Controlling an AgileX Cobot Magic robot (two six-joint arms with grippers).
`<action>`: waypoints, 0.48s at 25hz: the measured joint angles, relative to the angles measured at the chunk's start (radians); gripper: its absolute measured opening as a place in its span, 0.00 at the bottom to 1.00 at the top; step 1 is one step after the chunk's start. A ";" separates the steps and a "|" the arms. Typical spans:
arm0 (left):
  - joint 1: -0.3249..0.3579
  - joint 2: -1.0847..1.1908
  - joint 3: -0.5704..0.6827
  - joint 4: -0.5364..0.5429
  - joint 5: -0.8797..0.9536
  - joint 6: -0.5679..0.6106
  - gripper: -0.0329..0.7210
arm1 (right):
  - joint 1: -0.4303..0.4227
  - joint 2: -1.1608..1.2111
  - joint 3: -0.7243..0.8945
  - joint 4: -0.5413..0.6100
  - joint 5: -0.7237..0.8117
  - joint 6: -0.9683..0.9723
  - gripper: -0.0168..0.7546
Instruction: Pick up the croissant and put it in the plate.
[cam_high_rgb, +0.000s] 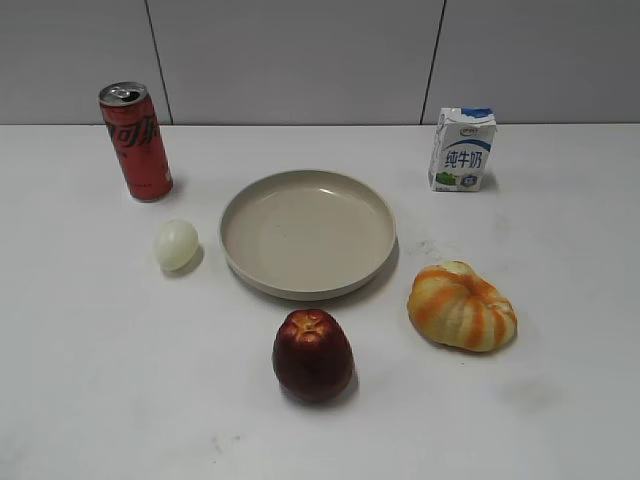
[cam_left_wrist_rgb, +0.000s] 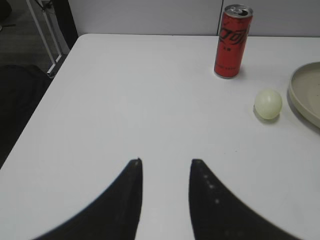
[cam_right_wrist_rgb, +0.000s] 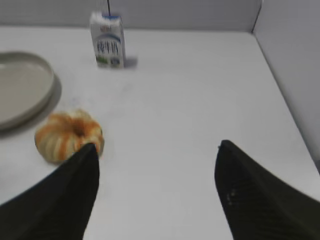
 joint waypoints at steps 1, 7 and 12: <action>0.000 0.000 0.000 0.000 0.000 0.000 0.36 | 0.000 0.028 0.008 0.001 -0.090 0.000 0.71; 0.000 0.000 0.000 0.000 0.000 0.000 0.36 | 0.000 0.359 0.022 0.002 -0.381 -0.002 0.71; 0.000 0.000 0.000 0.000 0.000 0.000 0.36 | 0.048 0.712 -0.109 0.012 -0.361 -0.058 0.75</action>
